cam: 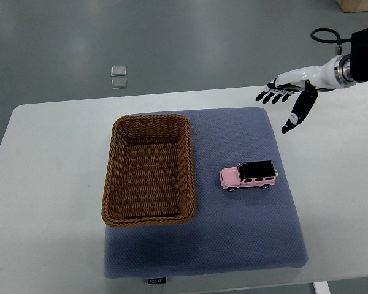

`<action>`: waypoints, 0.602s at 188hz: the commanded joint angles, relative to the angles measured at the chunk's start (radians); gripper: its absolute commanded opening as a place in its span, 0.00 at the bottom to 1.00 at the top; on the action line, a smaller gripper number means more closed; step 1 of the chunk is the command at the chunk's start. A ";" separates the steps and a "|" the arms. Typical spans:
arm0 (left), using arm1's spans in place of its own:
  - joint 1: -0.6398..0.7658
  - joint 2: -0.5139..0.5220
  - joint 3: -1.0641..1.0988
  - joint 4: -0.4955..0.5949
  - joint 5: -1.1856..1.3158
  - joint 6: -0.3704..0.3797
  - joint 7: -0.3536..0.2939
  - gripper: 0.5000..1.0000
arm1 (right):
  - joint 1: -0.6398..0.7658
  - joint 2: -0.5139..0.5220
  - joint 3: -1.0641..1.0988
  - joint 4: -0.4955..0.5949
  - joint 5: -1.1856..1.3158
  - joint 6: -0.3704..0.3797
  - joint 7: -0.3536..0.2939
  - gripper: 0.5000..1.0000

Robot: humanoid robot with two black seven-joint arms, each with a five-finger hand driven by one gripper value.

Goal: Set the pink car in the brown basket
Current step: 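Swing the right hand over and lower it toward the pink SUV, then close the right hand's fingers around the pink SUV's roof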

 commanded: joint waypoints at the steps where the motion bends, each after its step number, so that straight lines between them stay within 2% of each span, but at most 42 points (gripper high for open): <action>1: 0.000 0.000 -0.001 -0.001 0.000 0.000 0.000 1.00 | 0.000 0.033 0.000 0.036 -0.002 -0.013 -0.005 0.80; 27: 0.000 0.000 -0.001 0.000 0.000 0.000 0.000 1.00 | -0.027 0.062 -0.011 0.039 -0.002 -0.041 -0.051 0.80; 113: 0.000 0.000 0.001 0.000 0.000 0.000 0.000 1.00 | -0.159 0.069 -0.041 0.056 -0.002 -0.131 -0.052 0.80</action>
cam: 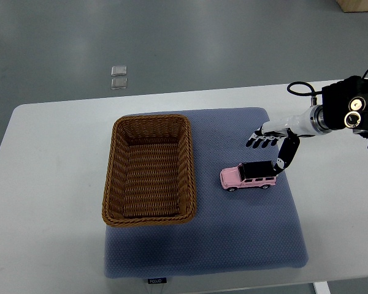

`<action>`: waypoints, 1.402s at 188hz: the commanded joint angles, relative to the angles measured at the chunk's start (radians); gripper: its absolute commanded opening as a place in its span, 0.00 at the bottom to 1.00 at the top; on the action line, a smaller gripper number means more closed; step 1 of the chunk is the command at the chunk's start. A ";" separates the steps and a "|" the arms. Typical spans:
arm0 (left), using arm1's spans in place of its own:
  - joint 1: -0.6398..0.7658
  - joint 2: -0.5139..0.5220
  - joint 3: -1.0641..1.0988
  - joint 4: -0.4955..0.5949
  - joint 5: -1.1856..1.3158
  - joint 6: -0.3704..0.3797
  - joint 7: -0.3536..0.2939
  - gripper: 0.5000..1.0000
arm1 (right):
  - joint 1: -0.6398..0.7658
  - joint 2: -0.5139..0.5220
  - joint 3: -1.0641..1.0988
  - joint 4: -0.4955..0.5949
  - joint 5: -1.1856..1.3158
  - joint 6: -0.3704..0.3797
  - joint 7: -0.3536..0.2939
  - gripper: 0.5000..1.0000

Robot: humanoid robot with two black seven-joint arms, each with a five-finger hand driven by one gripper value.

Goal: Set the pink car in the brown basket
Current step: 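Close the right hand's fingers around the pink SUV's roof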

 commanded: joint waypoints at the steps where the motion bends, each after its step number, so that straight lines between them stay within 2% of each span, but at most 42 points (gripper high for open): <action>1: 0.000 0.000 0.001 -0.001 0.000 0.000 0.000 1.00 | -0.016 0.005 0.000 0.002 0.000 -0.024 0.000 0.80; 77: 0.000 0.000 0.001 0.000 0.000 0.000 0.000 1.00 | -0.068 0.060 0.001 0.002 0.000 -0.098 0.000 0.80; 114: 0.000 0.000 0.001 0.000 0.000 0.000 0.000 1.00 | -0.091 0.078 0.001 -0.008 -0.008 -0.138 0.000 0.75; 138: 0.000 0.000 0.001 0.000 0.000 0.000 0.000 1.00 | -0.093 0.081 0.001 -0.015 -0.037 -0.141 0.000 0.68; 218: 0.000 0.000 0.001 0.000 0.000 0.000 0.000 1.00 | -0.101 0.084 0.000 -0.020 -0.104 -0.138 0.000 0.67; 226: 0.000 0.000 0.001 0.000 0.000 0.000 0.000 1.00 | -0.099 0.083 0.000 -0.020 -0.104 -0.132 0.000 0.64; 233: 0.000 0.000 0.001 0.000 0.000 0.000 0.000 1.00 | -0.097 0.083 0.000 -0.018 -0.104 -0.127 0.000 0.55; 244: 0.000 0.000 -0.001 -0.001 0.000 0.000 0.000 1.00 | -0.094 0.081 0.000 -0.018 -0.104 -0.113 0.000 0.50; 249: 0.000 0.000 0.001 0.000 0.000 0.000 0.000 1.00 | -0.091 0.081 0.000 -0.018 -0.104 -0.106 0.000 0.44; 263: 0.000 0.000 0.001 0.000 0.000 0.000 0.000 1.00 | -0.090 0.083 0.000 -0.018 -0.106 -0.090 0.000 0.34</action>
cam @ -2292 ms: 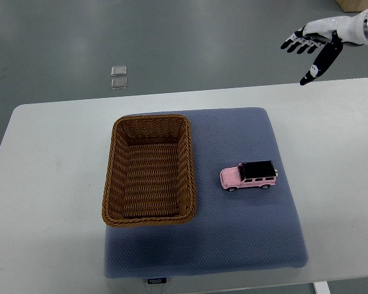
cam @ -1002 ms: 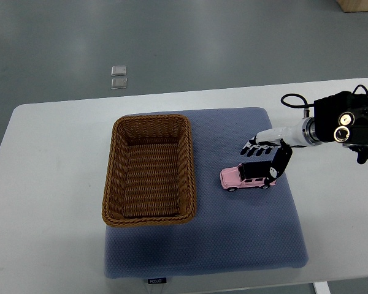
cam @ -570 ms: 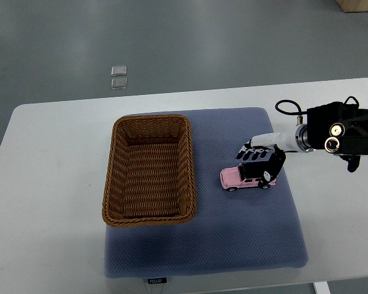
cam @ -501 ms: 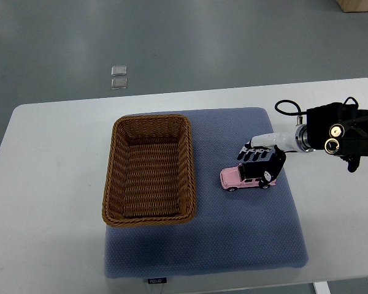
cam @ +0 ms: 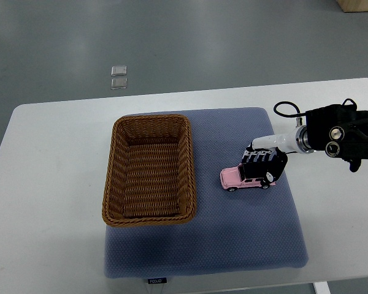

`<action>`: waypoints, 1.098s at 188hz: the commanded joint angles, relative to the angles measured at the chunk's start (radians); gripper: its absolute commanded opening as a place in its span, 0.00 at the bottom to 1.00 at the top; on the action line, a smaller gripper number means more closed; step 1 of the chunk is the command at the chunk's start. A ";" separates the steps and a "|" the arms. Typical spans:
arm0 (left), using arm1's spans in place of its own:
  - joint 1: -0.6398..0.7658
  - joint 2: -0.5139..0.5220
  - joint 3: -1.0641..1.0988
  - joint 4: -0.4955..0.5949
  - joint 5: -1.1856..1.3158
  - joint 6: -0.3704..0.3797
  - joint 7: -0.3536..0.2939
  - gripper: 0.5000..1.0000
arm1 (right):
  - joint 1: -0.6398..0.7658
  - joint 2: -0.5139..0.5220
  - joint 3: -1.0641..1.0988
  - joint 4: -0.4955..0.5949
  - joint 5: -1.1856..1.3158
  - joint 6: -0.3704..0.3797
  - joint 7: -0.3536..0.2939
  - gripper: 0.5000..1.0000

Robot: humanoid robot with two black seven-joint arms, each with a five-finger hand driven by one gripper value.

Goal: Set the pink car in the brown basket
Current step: 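Close the right hand's fingers around the pink SUV's roof, then lift the pink SUV and carry it over the wicker basket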

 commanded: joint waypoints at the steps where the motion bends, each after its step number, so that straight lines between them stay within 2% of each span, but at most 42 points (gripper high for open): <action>1: 0.000 0.000 0.001 0.000 0.000 0.000 0.000 1.00 | 0.004 0.001 0.000 0.001 -0.002 0.021 0.000 0.34; 11: 0.000 0.000 -0.001 0.000 0.000 0.000 0.000 1.00 | 0.007 0.003 0.000 0.001 -0.003 0.024 0.002 0.26; 12: 0.000 0.000 -0.001 0.000 0.000 0.000 0.000 1.00 | 0.007 0.003 0.000 0.001 -0.003 0.026 0.002 0.22; 26: 0.000 0.000 0.001 0.000 0.000 0.000 0.000 1.00 | 0.010 0.003 0.002 0.002 -0.009 0.034 0.003 0.09; 41: 0.000 0.000 0.001 0.000 0.000 0.000 0.000 1.00 | 0.014 0.003 0.003 0.004 -0.012 0.038 0.006 0.00; 167: 0.000 0.000 0.001 0.000 0.000 0.000 0.000 1.00 | 0.089 -0.045 0.031 -0.001 0.000 0.038 0.012 0.00; 206: 0.000 0.000 -0.001 0.000 0.000 0.000 0.000 1.00 | 0.147 -0.053 0.103 -0.033 0.000 0.086 0.012 0.00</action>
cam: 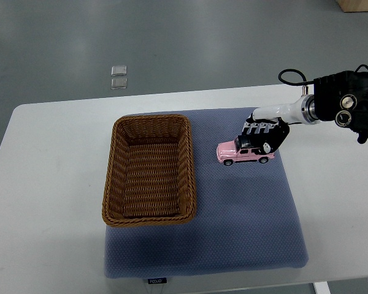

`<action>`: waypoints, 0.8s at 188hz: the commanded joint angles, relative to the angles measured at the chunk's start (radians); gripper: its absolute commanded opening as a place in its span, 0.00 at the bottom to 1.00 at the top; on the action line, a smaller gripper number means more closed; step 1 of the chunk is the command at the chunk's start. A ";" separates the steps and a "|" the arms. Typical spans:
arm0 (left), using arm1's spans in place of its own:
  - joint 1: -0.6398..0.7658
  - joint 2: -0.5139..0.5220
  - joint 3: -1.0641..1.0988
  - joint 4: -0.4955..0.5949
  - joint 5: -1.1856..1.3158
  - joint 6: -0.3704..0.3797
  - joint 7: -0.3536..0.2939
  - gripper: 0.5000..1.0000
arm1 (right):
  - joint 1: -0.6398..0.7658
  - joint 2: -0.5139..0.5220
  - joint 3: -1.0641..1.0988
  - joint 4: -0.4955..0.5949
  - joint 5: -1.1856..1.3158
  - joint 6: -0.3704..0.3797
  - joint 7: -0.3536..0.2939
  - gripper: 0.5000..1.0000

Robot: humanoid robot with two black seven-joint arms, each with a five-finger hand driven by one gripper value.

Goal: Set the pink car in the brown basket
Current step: 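Lift the pink SUV and carry it over the wicker basket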

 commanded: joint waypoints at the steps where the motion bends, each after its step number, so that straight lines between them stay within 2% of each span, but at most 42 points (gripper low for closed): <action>1: 0.000 0.000 0.000 0.000 0.000 0.000 0.000 1.00 | 0.038 0.007 0.031 -0.026 0.000 0.031 0.000 0.00; 43: 0.000 0.000 -0.001 0.000 0.000 0.000 0.000 1.00 | 0.127 0.025 0.060 -0.047 0.001 0.054 0.008 0.00; 76: 0.000 0.000 -0.001 0.000 0.000 0.000 0.000 1.00 | 0.130 0.119 0.120 -0.047 0.003 0.070 0.008 0.00; 150: 0.000 0.000 0.000 0.000 0.000 0.000 0.000 1.00 | 0.054 0.313 0.174 -0.049 0.024 0.043 0.006 0.00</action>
